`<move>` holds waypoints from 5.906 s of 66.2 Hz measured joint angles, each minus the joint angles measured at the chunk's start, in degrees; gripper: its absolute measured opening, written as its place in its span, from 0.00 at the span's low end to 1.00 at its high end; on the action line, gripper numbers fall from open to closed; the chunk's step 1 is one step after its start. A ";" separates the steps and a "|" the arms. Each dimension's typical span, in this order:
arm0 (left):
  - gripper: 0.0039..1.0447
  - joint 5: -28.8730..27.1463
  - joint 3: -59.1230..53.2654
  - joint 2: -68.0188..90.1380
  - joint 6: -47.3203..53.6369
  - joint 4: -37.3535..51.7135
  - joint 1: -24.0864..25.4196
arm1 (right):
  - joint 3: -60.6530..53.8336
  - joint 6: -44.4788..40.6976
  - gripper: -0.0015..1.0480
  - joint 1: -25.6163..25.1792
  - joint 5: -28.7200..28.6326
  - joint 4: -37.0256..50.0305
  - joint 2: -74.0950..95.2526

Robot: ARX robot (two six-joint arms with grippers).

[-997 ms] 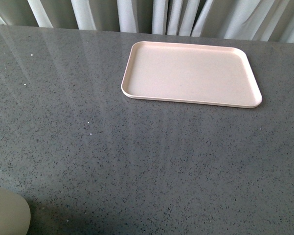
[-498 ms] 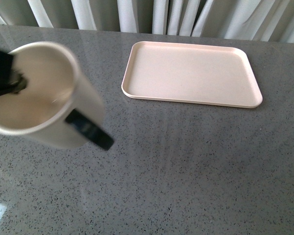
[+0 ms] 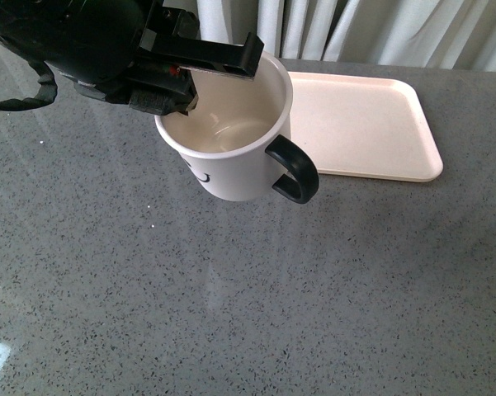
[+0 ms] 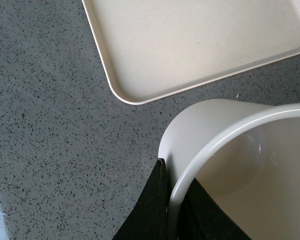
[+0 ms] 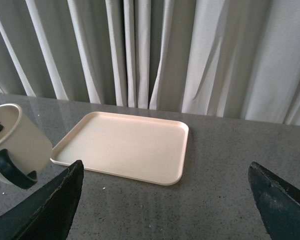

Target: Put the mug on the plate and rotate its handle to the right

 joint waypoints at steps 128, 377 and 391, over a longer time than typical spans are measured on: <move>0.02 1.33 104.30 66.90 8.70 -53.77 -2.32 | 0.00 0.00 0.91 0.00 0.00 0.00 0.00; 0.01 -5.73 -59.12 -84.65 2.62 22.34 26.47 | 0.00 0.00 0.91 0.00 0.02 0.00 0.00; 0.01 -5.73 -59.12 -87.52 2.62 19.41 26.47 | 0.00 0.02 0.91 0.00 0.02 0.00 0.00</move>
